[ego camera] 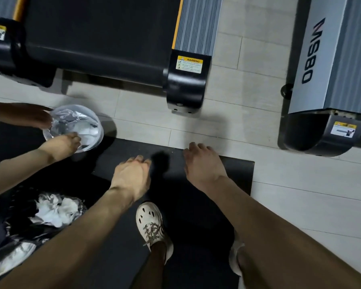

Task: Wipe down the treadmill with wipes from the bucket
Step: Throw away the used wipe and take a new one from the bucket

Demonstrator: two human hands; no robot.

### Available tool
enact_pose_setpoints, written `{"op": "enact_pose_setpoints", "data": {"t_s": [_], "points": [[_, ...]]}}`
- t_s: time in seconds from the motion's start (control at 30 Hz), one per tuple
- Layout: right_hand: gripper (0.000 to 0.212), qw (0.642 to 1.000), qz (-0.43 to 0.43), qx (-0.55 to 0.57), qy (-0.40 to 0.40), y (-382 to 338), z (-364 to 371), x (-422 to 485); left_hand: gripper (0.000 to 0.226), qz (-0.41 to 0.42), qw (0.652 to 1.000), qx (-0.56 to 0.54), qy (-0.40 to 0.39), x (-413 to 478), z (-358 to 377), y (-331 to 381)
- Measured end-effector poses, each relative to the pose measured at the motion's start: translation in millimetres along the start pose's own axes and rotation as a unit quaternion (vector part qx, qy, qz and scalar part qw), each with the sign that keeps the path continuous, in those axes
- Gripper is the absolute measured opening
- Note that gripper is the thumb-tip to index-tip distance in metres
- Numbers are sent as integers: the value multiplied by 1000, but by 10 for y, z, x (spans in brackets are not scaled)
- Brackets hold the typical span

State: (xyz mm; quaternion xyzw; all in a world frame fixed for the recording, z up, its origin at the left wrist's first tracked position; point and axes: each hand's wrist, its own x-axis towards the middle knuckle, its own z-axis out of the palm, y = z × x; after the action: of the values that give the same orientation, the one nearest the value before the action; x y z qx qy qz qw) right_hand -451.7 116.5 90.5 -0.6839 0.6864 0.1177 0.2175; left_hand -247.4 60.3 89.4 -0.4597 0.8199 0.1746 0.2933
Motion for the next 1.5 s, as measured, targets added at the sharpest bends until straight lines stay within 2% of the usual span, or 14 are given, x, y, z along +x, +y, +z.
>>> {"op": "enact_pose_setpoints", "data": {"t_s": [0.1, 0.2, 0.77, 0.9, 1.2, 1.5], "points": [[20, 999, 6, 23, 27, -92, 119, 65, 28, -11, 1000, -13, -2, 63, 70, -107], [17, 999, -10, 47, 1, -144, 138, 53, 30, -25, 999, -19, -3, 56, 75, -162], [27, 1000, -21, 8, -8, -154, 48, 69, 37, -62, 998, -20, 0, -12, -95, -156], [24, 1000, -25, 1, -1, -217, 6, 122, 42, -73, 997, -25, 8, -16, -133, -254], [29, 998, -55, -6, 2, -523, -227, 326, 34, -99, 993, -49, 44, -149, -266, -554], [24, 997, -78, -13, 9, -980, -473, 589, 33, -132, 987, -61, 64, -321, -370, -1049]]}}
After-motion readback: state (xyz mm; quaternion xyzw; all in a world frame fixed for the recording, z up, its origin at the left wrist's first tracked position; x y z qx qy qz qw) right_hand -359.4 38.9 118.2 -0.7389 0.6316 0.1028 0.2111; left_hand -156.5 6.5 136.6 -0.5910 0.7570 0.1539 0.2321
